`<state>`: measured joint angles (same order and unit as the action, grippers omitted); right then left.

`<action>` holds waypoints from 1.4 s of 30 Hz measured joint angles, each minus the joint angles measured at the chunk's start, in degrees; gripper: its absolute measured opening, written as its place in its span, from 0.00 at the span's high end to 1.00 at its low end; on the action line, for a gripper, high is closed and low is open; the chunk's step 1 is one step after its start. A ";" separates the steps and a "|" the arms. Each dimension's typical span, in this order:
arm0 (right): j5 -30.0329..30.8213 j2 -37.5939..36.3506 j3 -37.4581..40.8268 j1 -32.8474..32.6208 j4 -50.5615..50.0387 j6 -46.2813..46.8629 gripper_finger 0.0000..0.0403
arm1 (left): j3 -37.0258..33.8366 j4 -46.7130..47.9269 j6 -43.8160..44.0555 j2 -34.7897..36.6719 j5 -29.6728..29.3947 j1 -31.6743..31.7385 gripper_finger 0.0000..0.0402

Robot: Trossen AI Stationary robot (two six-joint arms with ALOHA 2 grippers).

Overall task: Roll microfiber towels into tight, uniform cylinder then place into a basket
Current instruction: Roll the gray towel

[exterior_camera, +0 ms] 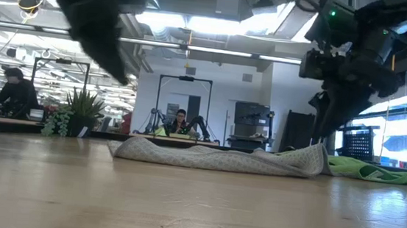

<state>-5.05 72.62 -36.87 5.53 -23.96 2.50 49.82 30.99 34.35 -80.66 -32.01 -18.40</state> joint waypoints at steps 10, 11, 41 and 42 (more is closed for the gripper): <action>3.88 -0.02 -0.73 -0.23 -0.74 0.54 0.59 | -0.04 -17.61 -13.61 -9.54 11.74 10.77 1.00; 3.88 -0.02 -0.73 -0.23 -0.80 1.42 0.59 | -0.04 -18.37 -13.84 -10.90 12.01 11.51 1.00; 3.59 -0.02 2.37 -0.23 5.85 0.96 0.59 | 0.46 3.07 -7.78 -18.17 20.13 10.68 1.00; 3.57 -0.02 2.79 -0.23 7.28 0.29 0.59 | 0.66 3.25 -7.91 -18.23 20.02 10.68 1.00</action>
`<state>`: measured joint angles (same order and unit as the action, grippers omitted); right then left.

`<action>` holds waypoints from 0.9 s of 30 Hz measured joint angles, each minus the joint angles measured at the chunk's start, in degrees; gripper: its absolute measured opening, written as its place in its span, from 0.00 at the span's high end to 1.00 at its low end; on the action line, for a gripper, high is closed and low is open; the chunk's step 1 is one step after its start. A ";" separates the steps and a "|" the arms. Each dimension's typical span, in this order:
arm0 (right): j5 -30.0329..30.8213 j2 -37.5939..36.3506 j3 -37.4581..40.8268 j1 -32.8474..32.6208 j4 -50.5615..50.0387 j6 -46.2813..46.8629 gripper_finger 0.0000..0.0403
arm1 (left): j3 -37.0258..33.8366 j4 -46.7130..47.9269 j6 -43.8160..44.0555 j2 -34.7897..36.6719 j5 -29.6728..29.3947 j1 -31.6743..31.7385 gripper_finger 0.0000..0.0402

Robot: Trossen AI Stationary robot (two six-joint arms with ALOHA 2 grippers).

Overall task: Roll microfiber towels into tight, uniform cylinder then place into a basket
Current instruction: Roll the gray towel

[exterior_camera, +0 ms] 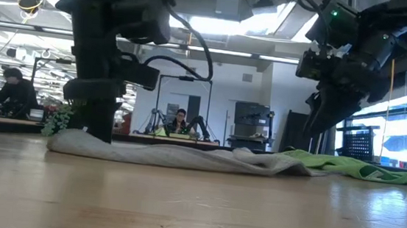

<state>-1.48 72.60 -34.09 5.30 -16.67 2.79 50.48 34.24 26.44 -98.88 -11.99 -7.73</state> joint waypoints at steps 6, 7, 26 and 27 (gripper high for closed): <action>-0.13 0.00 1.79 0.00 7.35 -1.76 0.59 | 3.13 1.89 -4.11 0.99 -3.68 -0.70 1.00; -0.13 0.00 2.42 0.00 8.88 -1.92 0.59 | 3.75 1.82 -4.55 1.90 -4.14 -0.87 1.00; -0.07 15.54 5.26 -1.11 20.84 -1.74 0.59 | 5.00 -6.37 -5.98 0.09 -6.36 1.09 1.00; -0.06 15.80 5.29 -1.11 20.77 -1.73 0.59 | 4.98 -6.10 -5.82 0.02 -6.34 1.08 1.00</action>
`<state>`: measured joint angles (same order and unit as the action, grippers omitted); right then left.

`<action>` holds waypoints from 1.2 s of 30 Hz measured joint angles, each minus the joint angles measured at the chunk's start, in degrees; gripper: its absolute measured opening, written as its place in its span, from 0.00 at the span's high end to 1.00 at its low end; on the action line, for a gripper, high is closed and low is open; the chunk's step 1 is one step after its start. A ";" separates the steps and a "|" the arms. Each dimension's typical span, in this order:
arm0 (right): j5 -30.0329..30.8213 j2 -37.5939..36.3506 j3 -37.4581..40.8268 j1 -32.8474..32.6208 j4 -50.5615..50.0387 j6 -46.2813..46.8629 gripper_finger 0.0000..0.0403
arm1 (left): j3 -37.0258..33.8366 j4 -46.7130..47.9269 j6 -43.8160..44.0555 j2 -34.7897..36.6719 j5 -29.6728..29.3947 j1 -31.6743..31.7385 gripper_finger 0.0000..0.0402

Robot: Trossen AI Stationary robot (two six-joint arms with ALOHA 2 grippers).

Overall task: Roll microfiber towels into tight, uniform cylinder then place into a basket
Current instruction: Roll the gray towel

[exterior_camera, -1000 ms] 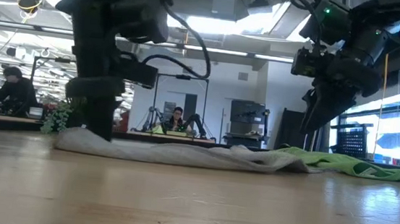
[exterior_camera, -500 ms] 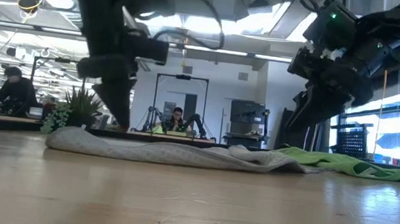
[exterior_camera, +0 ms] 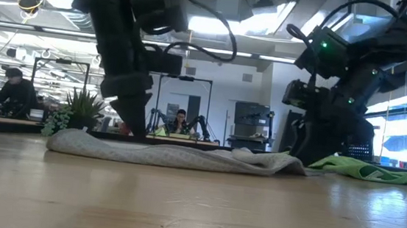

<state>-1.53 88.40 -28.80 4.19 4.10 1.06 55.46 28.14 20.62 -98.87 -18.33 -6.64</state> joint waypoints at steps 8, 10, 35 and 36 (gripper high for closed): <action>-0.01 -0.62 0.11 0.00 -0.61 0.04 0.59 | 0.08 -0.24 1.75 -2.00 0.04 -0.04 1.00; -0.01 -0.63 0.13 0.00 -0.81 0.07 0.59 | 0.06 -0.72 1.79 -2.91 0.52 -0.02 1.00; -0.08 -1.20 0.20 0.00 -4.04 2.42 0.59 | 0.26 0.38 3.28 -4.79 1.32 0.14 1.00; -0.05 -1.29 0.20 0.00 -4.50 3.08 0.59 | 0.26 0.42 3.28 -4.79 1.35 0.14 1.00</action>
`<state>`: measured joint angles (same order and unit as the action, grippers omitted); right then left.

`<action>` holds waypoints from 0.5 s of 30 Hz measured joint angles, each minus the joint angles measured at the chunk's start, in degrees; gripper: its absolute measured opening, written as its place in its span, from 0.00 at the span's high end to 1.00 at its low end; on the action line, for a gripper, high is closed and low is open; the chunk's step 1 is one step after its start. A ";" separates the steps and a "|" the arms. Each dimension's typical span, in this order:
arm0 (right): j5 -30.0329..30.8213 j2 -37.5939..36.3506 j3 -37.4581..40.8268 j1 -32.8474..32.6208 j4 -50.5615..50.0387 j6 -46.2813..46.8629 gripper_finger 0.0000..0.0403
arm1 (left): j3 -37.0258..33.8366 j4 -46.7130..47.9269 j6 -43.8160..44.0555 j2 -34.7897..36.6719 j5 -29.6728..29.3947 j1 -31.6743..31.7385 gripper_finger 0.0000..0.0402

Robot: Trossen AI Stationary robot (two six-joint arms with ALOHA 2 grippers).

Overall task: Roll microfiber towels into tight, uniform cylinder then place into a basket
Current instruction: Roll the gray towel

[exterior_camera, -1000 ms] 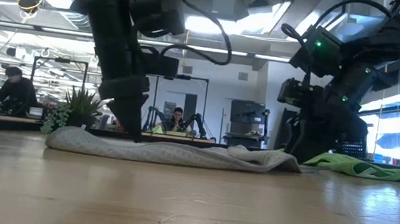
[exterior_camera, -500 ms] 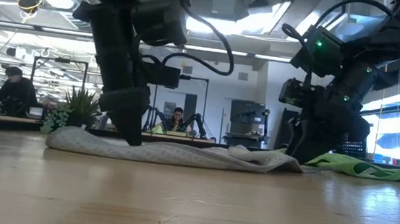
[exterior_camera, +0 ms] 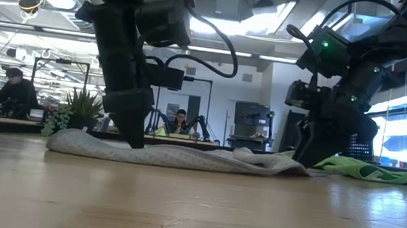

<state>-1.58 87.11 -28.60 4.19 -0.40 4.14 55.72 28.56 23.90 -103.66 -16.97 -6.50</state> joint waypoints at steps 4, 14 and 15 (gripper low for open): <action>-0.13 -0.02 -0.02 0.00 -0.37 0.39 0.59 | 0.00 0.13 0.03 -0.02 0.06 0.00 1.00; -0.46 -0.07 -0.43 0.02 -2.40 4.60 0.59 | -0.07 0.78 0.00 -0.02 2.19 0.07 1.00; -0.48 -0.07 -0.79 0.00 -3.38 5.27 0.59 | -0.07 0.79 0.00 -0.02 2.29 0.07 1.00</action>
<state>-2.06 87.05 -29.39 4.19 -3.78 9.42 55.66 29.34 23.90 -103.68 -14.68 -6.44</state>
